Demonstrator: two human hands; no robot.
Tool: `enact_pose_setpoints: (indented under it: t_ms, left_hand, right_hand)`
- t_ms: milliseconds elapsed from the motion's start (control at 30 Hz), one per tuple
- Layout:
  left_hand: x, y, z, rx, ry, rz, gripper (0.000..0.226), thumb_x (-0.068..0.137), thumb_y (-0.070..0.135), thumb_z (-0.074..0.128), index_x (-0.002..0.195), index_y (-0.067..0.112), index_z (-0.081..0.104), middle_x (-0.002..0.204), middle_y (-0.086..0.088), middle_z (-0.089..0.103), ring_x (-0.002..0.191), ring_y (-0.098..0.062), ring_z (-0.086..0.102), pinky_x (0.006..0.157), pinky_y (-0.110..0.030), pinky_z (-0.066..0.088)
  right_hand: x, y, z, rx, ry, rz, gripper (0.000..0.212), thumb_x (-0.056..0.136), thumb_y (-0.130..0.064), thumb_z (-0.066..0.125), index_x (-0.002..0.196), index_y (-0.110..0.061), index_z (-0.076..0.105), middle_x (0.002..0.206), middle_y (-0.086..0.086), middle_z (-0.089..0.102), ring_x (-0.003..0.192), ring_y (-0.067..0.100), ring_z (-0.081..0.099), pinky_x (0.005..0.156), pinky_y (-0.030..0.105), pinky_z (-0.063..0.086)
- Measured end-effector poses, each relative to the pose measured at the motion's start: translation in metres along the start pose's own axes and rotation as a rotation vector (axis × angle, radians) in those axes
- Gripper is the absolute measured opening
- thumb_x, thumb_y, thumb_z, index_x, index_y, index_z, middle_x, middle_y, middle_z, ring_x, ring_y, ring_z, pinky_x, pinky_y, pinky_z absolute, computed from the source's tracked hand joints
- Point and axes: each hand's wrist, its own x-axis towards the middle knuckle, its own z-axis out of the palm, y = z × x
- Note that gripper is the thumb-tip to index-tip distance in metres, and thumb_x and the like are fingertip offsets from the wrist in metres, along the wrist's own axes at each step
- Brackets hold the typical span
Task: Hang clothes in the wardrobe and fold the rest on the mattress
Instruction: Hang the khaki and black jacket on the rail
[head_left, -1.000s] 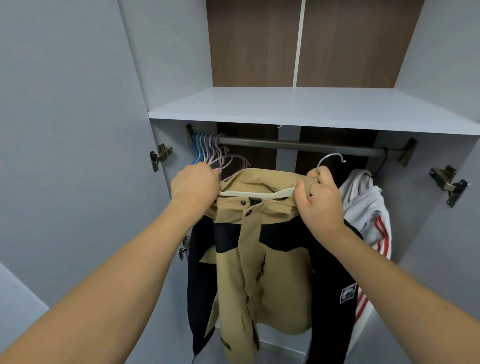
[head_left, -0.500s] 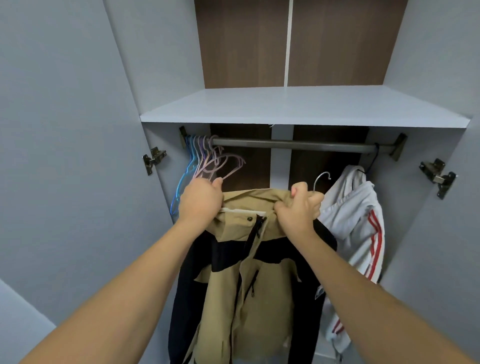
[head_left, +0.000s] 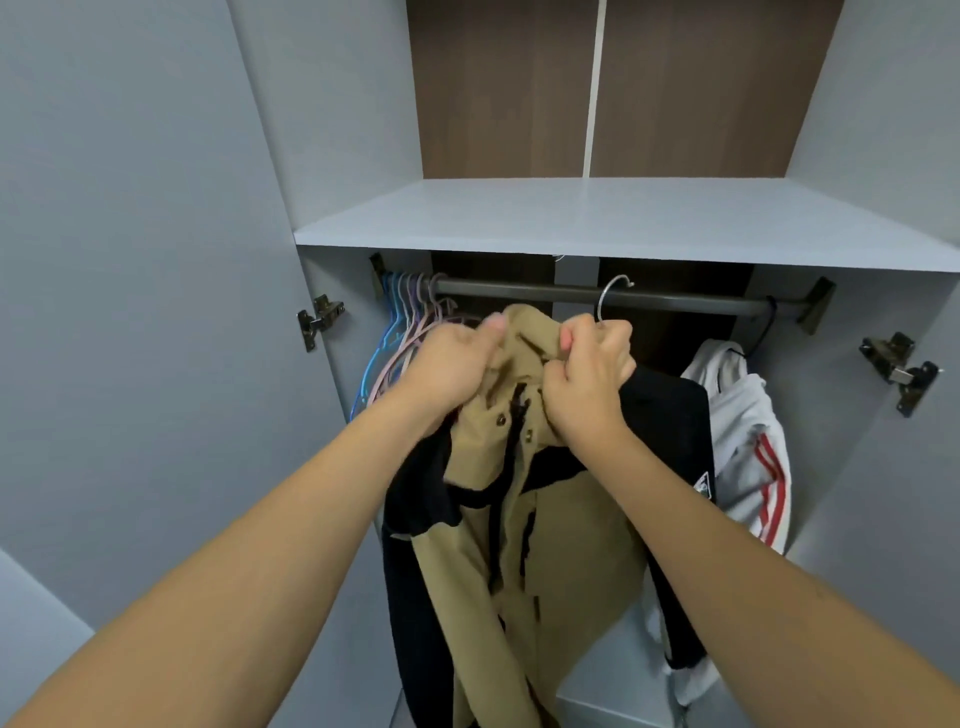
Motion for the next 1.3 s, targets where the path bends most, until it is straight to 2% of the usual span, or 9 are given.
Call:
enact_pose_setpoints:
  t_ms: [100,167,367,533,667,833,933,1167,1300]
  left_hand:
    - [-0.015,-0.025,-0.014,0.345,-0.349,0.053,0.039,0.082,0.068,0.054,0.102,0.035,0.061,0.107,0.016,0.059,0.098,-0.002,0.056,0.085,-0.024,0.042]
    - [-0.021,-0.040,-0.019,0.415,-0.373,0.031,0.037,0.084,0.057,0.060,0.114,0.036,0.055,0.117,0.010,0.057,0.109,-0.010,0.054,0.095,-0.033,0.045]
    - [-0.035,-0.063,0.010,0.638,-0.058,0.227,0.014,0.088,0.028,0.053,0.074,0.029,0.048,0.084,0.001,0.068,0.084,-0.028,0.063,0.075,-0.041,0.054]
    - [-0.025,-0.070,-0.004,0.607,-0.113,0.286,0.012,0.095,0.034,0.054,0.086,0.028,0.060,0.085,0.006,0.068,0.084,-0.020,0.063,0.075,-0.039,0.053]
    - [-0.019,-0.065,-0.001,0.783,-0.141,0.317,0.013,0.097,0.036,0.047,0.098,0.028,0.057,0.096,0.002,0.068,0.092,-0.025,0.063,0.082,-0.042,0.053]
    - [-0.021,-0.063,0.016,0.906,-0.114,0.324,0.021,0.099,0.031,0.039,0.106,0.017,0.053,0.102,-0.010,0.067,0.096,-0.036,0.063,0.078,-0.040,0.051]
    - [-0.027,-0.063,0.032,0.948,-0.130,0.350,0.019,0.097,0.026,0.040,0.107,0.012,0.050,0.101,-0.014,0.066,0.092,-0.039,0.063,0.076,-0.042,0.051]
    - [-0.011,-0.062,0.018,0.382,0.163,0.127,0.024,0.098,0.018,0.041,0.107,0.012,0.062,0.098,-0.008,0.069,0.093,-0.031,0.063,0.086,-0.042,0.053]
    - [-0.017,-0.060,0.033,0.191,0.068,0.116,0.033,0.103,0.039,0.042,0.112,0.019,0.067,0.101,0.001,0.071,0.102,-0.026,0.065,0.094,-0.040,0.051]
  right_hand:
    - [0.013,0.002,-0.009,0.052,0.051,0.150,0.039,0.075,0.011,0.043,0.092,-0.023,0.036,0.107,-0.001,0.026,0.098,0.017,0.029,0.094,0.027,0.022]
    - [0.017,0.003,-0.012,0.058,0.051,0.200,0.040,0.076,0.012,0.041,0.092,-0.024,0.036,0.108,-0.002,0.026,0.098,0.016,0.029,0.097,0.029,0.024]
    - [0.015,0.008,-0.018,0.153,-0.211,0.103,0.036,0.080,0.001,0.049,0.076,-0.033,0.037,0.111,-0.005,0.029,0.101,0.017,0.038,0.098,0.036,0.039]
    - [0.021,0.003,-0.051,0.360,-0.250,0.013,0.004,0.075,-0.033,0.053,0.071,-0.035,0.053,0.107,-0.013,0.048,0.099,-0.009,0.047,0.079,0.007,0.037]
    - [0.028,-0.011,-0.056,0.610,-0.303,0.287,0.020,0.083,-0.034,0.050,0.075,-0.039,0.067,0.099,-0.010,0.061,0.094,0.004,0.057,0.073,0.022,0.038]
    - [0.019,-0.030,-0.039,0.545,-0.403,0.297,0.025,0.083,-0.039,0.045,0.075,-0.049,0.066,0.101,-0.016,0.056,0.098,0.001,0.053,0.072,0.018,0.034]
    - [0.026,-0.041,-0.033,0.543,-0.449,0.405,0.032,0.088,-0.029,0.053,0.064,-0.045,0.067,0.075,-0.016,0.066,0.083,0.002,0.057,0.065,0.019,0.036]
    - [0.018,-0.034,-0.044,0.799,-0.414,0.370,0.031,0.095,-0.030,0.043,0.074,-0.022,0.065,0.063,-0.010,0.051,0.075,0.013,0.054,0.085,0.025,0.041]
    - [0.009,-0.034,-0.043,0.782,-0.482,0.446,0.033,0.104,-0.028,0.037,0.085,-0.014,0.060,0.068,-0.002,0.047,0.076,0.016,0.051,0.095,0.028,0.038]
